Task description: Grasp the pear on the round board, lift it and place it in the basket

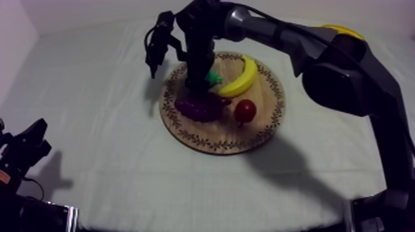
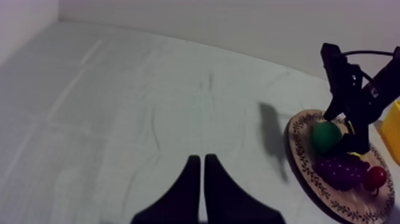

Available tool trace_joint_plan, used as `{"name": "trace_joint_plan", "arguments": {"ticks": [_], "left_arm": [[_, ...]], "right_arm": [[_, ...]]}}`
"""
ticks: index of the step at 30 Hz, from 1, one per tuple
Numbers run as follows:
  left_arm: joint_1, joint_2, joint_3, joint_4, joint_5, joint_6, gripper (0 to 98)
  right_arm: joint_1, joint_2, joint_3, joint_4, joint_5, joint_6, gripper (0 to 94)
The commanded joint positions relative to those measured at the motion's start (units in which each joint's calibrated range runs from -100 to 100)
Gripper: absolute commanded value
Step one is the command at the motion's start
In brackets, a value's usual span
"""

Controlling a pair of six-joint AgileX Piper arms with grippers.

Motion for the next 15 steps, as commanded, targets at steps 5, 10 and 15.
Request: {"name": "trace_joint_plan", "arguments": {"ticks": [5, 10, 15], "left_arm": [[0.0, 0.0, 0.0, -0.02, 0.0, 0.0, 0.1], [0.0, 0.0, 0.0, -0.02, 0.0, 0.0, 0.1], [0.0, 0.0, 0.0, -0.02, 0.0, 0.0, 0.1]], "right_arm": [[-0.1, 0.7, 0.0, -0.2, -0.8, -0.1, 45.2], [-0.2, 0.8, 0.3, -0.1, -1.3, -0.4, 40.1], [-0.2, -1.2, 1.8, 0.2, -1.3, -0.6, 39.3]]}}
